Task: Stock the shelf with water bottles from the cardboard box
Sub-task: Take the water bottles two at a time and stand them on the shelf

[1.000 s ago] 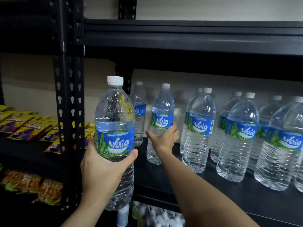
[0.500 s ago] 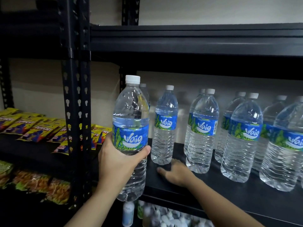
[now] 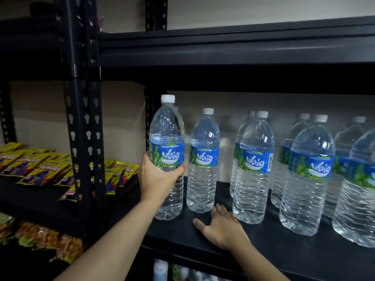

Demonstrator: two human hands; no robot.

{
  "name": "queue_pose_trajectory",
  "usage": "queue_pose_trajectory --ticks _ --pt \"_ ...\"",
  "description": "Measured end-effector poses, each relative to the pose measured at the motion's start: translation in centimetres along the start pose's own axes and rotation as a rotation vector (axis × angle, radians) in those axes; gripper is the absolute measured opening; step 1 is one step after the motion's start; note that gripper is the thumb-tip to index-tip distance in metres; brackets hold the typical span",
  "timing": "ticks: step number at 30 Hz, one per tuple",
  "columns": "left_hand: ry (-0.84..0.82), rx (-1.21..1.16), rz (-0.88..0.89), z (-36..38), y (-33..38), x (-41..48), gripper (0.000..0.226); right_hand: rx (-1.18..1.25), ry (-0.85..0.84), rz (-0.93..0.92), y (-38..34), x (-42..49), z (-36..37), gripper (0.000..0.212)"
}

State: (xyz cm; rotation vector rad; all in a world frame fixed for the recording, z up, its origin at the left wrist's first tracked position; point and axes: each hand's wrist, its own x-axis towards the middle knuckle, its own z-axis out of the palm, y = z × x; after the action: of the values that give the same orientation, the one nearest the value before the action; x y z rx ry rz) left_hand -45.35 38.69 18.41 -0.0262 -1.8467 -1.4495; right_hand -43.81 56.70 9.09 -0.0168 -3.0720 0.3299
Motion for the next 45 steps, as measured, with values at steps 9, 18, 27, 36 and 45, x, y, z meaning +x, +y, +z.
queue_pose_trajectory --ticks 9,18,27,36,45 --pt "-0.132 0.015 -0.025 1.5 -3.9 2.4 0.073 0.017 0.002 -0.004 0.1 0.0 -0.2 0.099" --pt "-0.340 0.038 -0.153 0.4 -5.9 1.1 0.100 0.027 0.008 0.003 0.1 -0.2 -0.2 0.098" --pt "-0.339 0.117 -0.225 0.2 -9.3 -0.1 0.095 0.044 0.017 0.010 0.0 -0.1 -0.2 0.097" --pt "-0.349 0.116 -0.297 0.2 -9.7 -0.1 0.097 0.059 0.017 0.008 0.0 -0.1 -0.2 0.097" --pt "-0.411 0.240 -0.249 1.2 -10.0 0.2 0.088 0.058 0.010 0.018 0.0 -0.1 -0.3 0.098"
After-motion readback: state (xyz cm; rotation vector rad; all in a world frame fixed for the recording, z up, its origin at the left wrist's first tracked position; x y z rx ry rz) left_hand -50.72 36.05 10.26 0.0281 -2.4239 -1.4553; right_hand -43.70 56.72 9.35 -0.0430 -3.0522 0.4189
